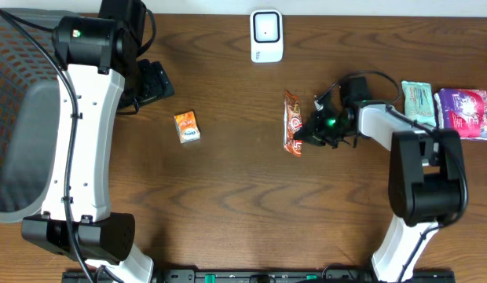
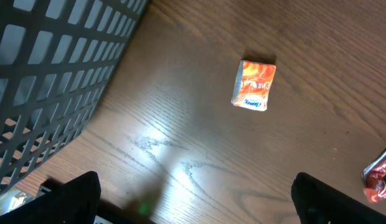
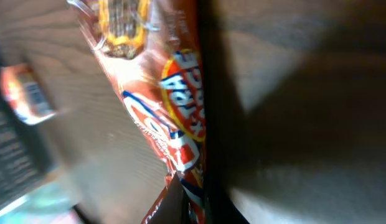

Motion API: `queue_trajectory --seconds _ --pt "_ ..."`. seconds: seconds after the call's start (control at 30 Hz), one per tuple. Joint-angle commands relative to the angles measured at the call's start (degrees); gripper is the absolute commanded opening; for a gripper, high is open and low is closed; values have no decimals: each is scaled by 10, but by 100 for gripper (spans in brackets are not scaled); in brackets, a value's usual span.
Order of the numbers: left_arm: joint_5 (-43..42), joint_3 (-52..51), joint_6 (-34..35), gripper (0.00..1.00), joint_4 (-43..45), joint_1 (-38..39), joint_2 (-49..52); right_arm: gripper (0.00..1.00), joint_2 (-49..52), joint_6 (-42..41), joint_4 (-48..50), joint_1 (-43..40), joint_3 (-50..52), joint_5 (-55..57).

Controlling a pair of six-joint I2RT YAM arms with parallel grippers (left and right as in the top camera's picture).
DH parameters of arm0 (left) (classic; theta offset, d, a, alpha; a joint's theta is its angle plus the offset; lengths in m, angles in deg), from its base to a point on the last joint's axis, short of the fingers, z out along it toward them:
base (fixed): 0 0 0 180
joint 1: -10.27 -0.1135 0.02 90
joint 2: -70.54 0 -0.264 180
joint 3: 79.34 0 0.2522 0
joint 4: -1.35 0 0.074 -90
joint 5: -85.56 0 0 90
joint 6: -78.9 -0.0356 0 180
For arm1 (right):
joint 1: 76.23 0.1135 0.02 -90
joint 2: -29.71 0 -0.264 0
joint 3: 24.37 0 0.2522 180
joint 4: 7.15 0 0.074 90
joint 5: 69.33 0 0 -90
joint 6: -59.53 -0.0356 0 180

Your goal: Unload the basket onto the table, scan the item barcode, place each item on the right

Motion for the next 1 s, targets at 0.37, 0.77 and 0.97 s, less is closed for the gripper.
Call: queue_trajectory --seconds 0.37,0.77,0.97 --pt "3 2 1 98 -30 0 -1 75 -53 -38 19 65 -2 216" --pt "3 2 1 98 -30 0 -1 42 23 -49 89 68 -2 147" --pt "3 2 1 98 -30 0 -1 1 34 -47 82 71 -4 123"
